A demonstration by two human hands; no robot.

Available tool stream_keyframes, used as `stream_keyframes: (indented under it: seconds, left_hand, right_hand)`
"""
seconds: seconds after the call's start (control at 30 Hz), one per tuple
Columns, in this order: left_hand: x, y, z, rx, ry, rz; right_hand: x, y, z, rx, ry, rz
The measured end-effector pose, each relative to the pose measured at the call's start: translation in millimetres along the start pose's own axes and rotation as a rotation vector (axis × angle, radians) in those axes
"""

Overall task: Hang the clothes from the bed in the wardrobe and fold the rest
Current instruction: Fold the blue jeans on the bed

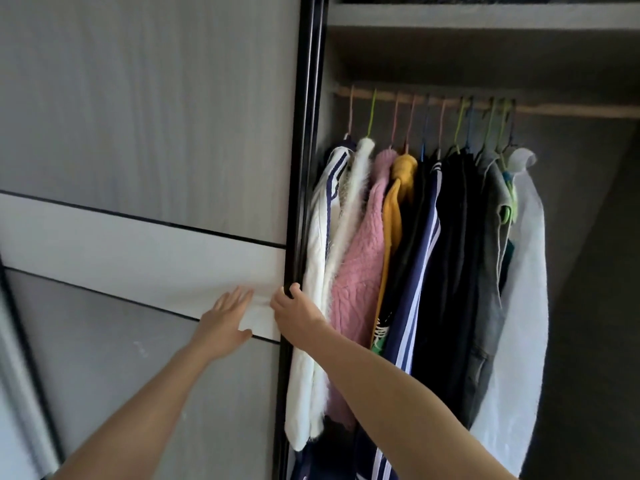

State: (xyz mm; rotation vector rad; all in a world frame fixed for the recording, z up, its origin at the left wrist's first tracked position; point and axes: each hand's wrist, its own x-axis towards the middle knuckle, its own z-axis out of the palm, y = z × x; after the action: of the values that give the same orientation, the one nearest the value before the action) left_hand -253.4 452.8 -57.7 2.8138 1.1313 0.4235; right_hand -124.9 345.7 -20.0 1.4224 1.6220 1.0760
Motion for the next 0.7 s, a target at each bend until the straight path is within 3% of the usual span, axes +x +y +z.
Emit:
stream_keyframes:
  seconds: [0.2, 0.43, 0.53, 0.7]
  left_hand:
    - [-18, 20, 12, 0.077, 0.005, -0.069]
    - [-4, 83, -6, 0.024, 0.337, 0.027]
    - [5, 114, -19, 0.07, 0.485, 0.169]
    - [17, 151, -31, 0.182, 0.579, 0.237]
  right_hand:
    - [-25, 3, 9, 0.051, 0.057, 0.018]
    - [-81, 10, 45, 0.07, 0.052, 0.037]
    - [-113, 16, 65, 0.111, 0.027, 0.053]
    - [-170, 25, 94, 0.151, -0.016, 0.098]
